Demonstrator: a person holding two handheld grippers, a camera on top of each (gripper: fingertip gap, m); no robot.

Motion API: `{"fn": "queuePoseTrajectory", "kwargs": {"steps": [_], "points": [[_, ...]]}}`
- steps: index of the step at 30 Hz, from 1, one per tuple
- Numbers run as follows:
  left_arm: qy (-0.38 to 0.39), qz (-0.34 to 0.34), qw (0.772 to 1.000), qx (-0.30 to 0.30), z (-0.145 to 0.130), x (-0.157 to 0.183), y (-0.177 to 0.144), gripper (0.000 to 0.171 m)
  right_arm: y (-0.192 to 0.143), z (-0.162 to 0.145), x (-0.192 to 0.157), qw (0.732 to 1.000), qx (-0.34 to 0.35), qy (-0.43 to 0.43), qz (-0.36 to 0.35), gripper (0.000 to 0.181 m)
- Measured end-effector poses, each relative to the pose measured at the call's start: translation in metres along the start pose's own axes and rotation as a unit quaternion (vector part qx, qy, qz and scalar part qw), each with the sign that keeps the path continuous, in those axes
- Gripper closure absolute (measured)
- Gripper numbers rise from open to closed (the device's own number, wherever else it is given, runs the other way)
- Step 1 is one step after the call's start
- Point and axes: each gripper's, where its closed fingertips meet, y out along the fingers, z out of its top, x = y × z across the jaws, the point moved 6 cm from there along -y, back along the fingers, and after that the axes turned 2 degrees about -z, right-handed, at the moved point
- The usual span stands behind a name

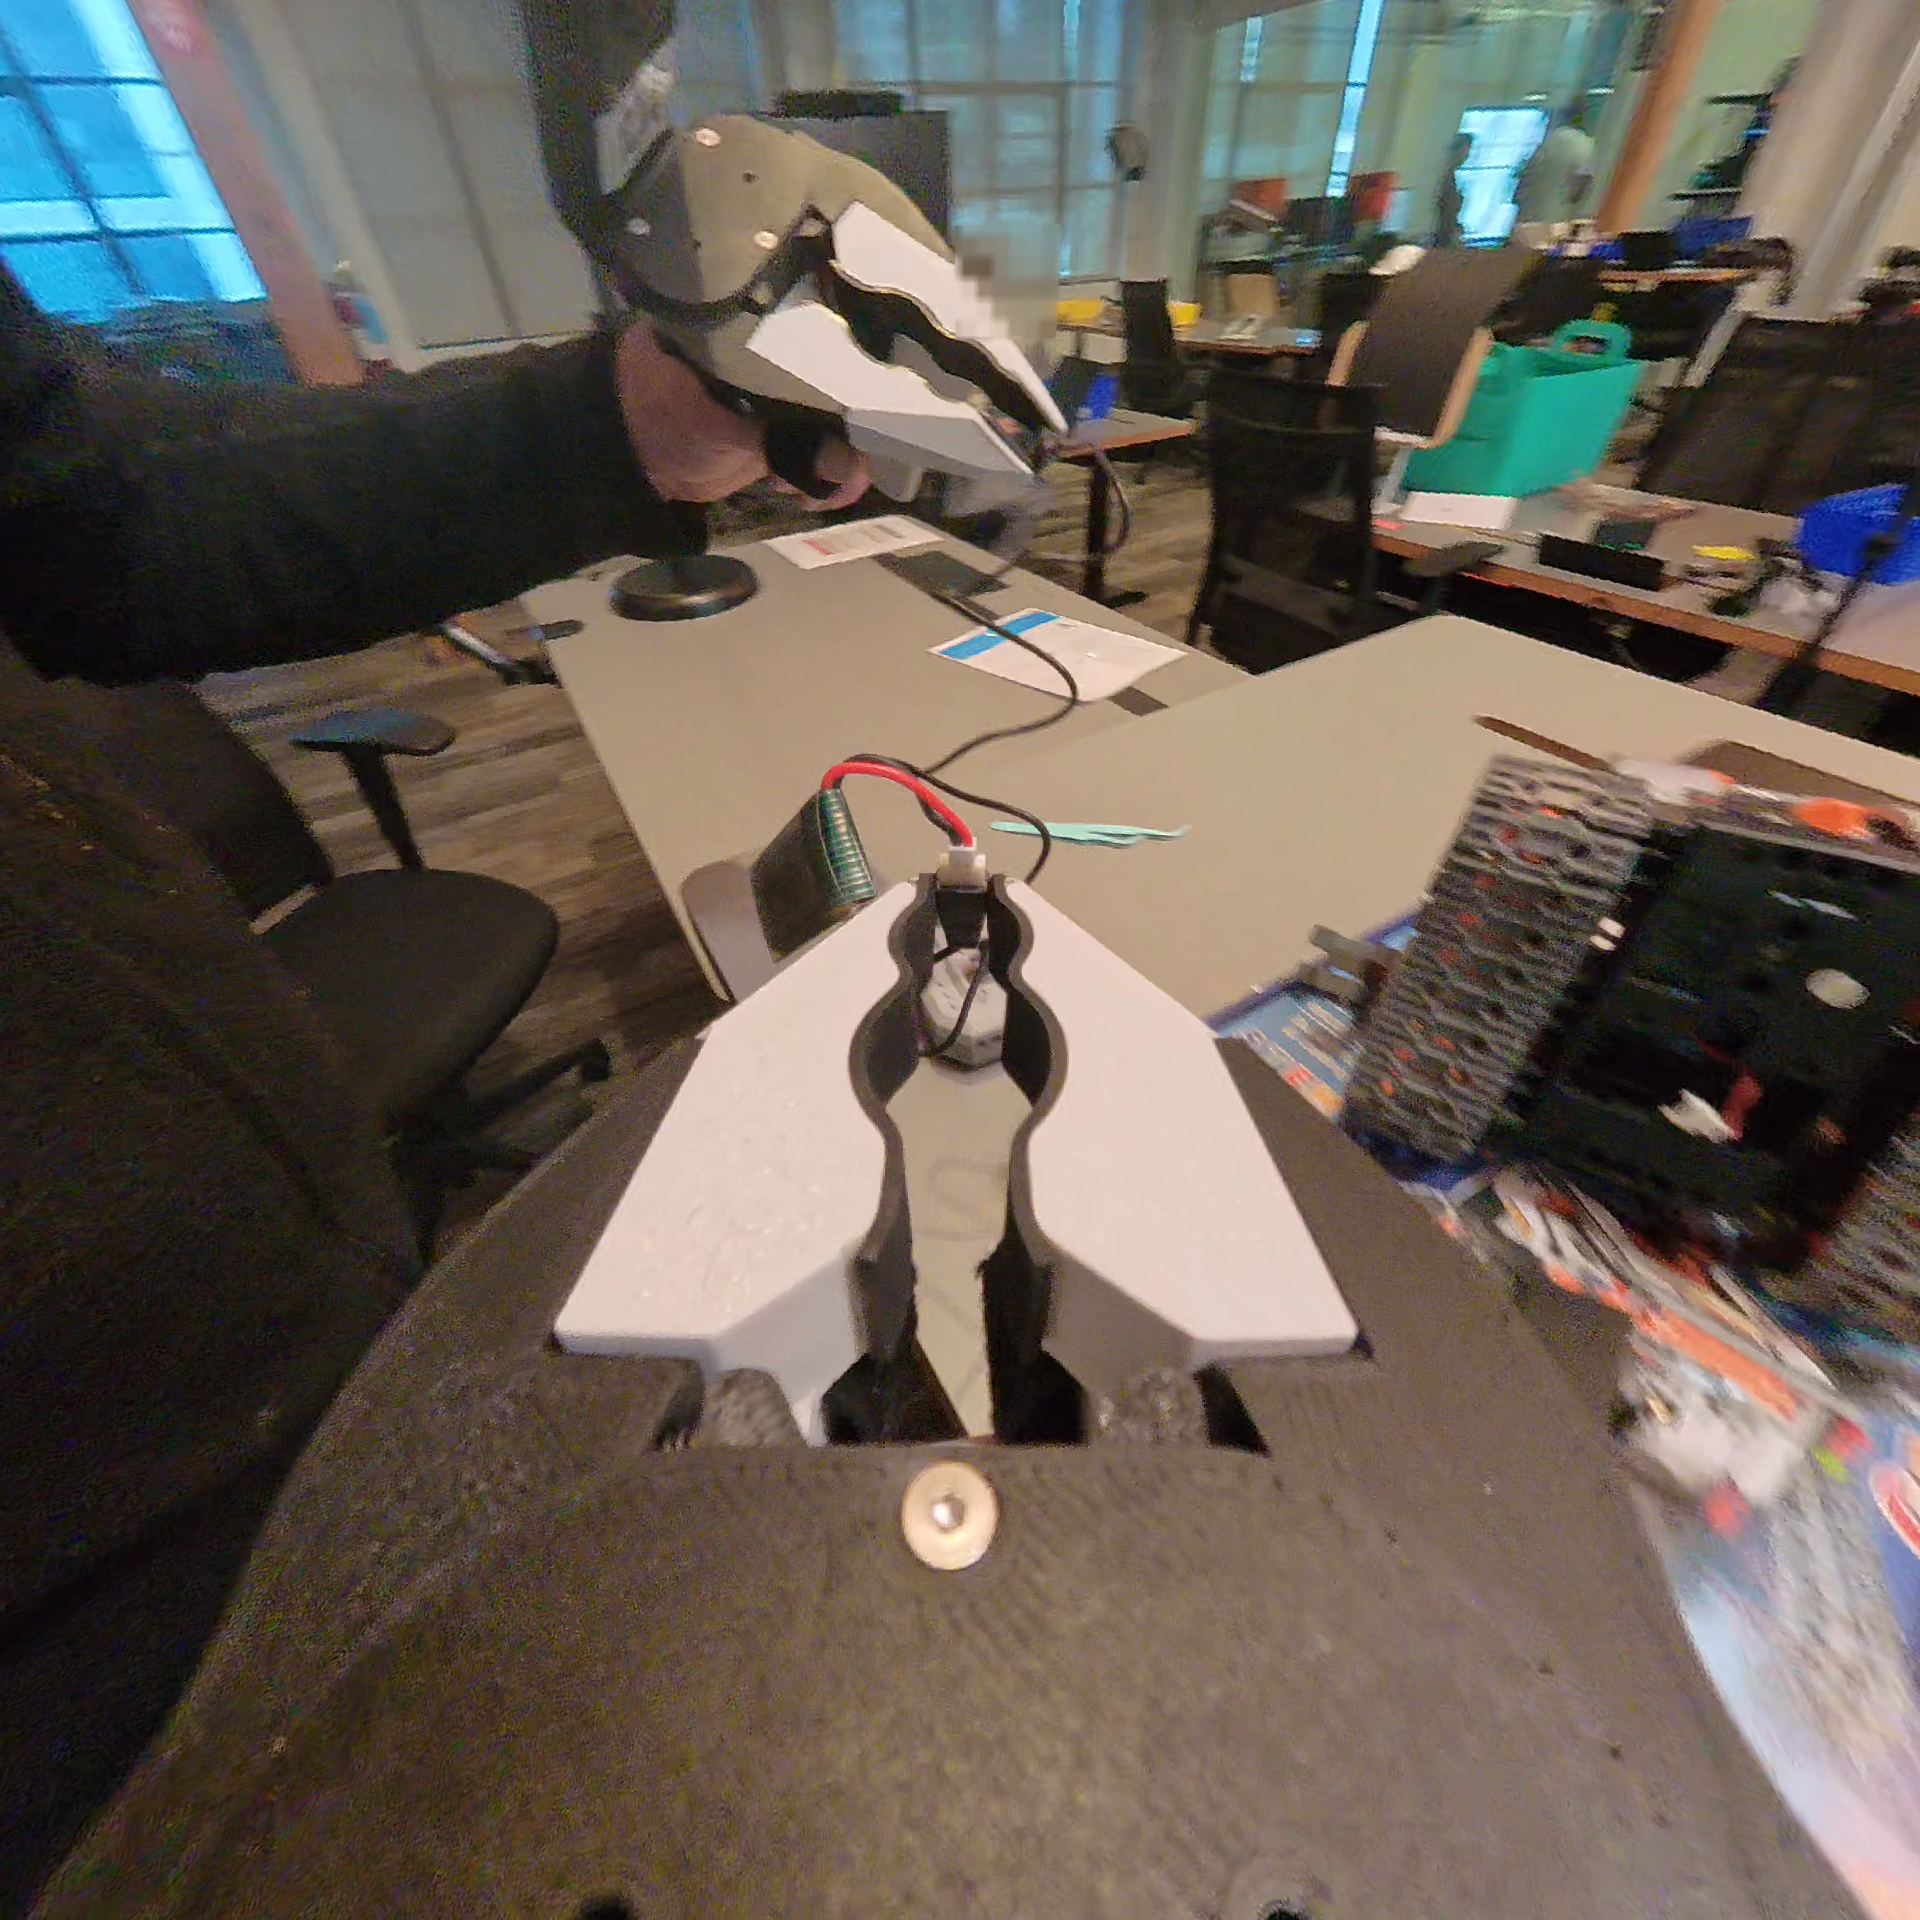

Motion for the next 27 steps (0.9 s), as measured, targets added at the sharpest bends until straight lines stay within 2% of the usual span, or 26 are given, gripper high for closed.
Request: {"fn": "queuePoseTrajectory", "kwargs": {"steps": [8, 15, 21, 27], "points": [[0.027, -0.025, 0.997, 0.072, 0.081, 0.025, 0.038, 0.158, -0.078, -0.006, 0.004, 0.992, 0.014, 0.022, -0.122, 0.174], [0.046, -0.040, 0.994, 0.091, 0.154, 0.049, 0.076, 0.158, -0.155, -0.007, 0.040, 0.982, 0.046, 0.020, -0.183, 0.174], [0.055, -0.033, 0.994, 0.086, 0.223, 0.076, 0.150, 0.158, -0.245, -0.024, 0.108, 0.974, 0.044, 0.016, -0.220, 0.174], [0.066, -0.017, 0.995, 0.071, 0.308, 0.100, 0.264, 0.158, -0.361, -0.040, 0.221, 0.960, 0.018, 0.017, -0.277, 0.174]]}}
